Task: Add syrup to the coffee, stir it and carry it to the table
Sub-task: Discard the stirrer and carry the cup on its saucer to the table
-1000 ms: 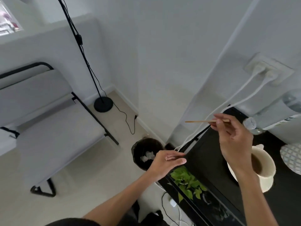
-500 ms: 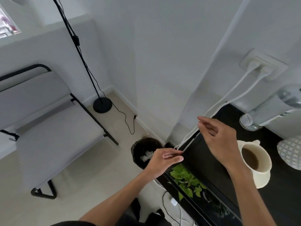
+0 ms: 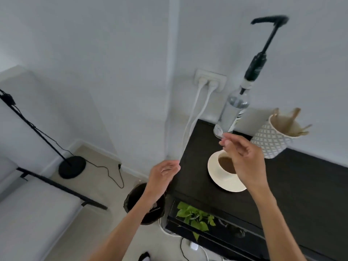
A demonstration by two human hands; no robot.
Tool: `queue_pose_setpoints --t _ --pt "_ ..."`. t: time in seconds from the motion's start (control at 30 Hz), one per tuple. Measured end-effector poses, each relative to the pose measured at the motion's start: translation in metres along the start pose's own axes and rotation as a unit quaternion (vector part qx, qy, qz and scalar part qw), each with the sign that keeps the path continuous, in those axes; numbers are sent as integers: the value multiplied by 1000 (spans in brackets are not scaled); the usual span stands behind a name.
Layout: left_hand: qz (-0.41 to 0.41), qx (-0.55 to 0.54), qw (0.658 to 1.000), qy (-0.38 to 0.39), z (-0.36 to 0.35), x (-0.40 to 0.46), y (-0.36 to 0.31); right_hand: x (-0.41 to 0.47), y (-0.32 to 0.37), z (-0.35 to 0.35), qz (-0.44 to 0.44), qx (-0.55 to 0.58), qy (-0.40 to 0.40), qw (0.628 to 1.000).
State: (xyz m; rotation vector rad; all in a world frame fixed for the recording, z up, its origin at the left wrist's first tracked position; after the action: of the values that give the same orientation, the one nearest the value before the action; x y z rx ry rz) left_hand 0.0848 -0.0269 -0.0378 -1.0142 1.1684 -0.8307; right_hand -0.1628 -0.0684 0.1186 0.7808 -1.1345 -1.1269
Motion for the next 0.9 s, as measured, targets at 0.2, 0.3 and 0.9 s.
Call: queue_pose_setpoints --t 0.2,0.3,0.9 --pt "-29 84 996 17 -41 19 -33 -17 -27 64 -46 -8 -92 995" --pt "-23 121 992 27 -65 24 -38 -35 -55 87 -95 -39 -124 987" --pt "30 218 976 -4 -118 37 -46 -67 -123 90 -236 -153 -48 959"
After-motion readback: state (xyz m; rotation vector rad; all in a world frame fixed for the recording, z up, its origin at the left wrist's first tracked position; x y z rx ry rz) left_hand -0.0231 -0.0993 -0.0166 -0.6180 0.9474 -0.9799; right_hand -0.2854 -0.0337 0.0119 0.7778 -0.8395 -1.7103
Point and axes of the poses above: each hand's wrist, its own x-axis towards the middle knuckle, its own z-axis out of the back of the hand, y = z × x, the point moved 10 cm from there along x, towards the middle knuckle, and after that the axes turned 11 degrees about z, right-handed, at the moved point
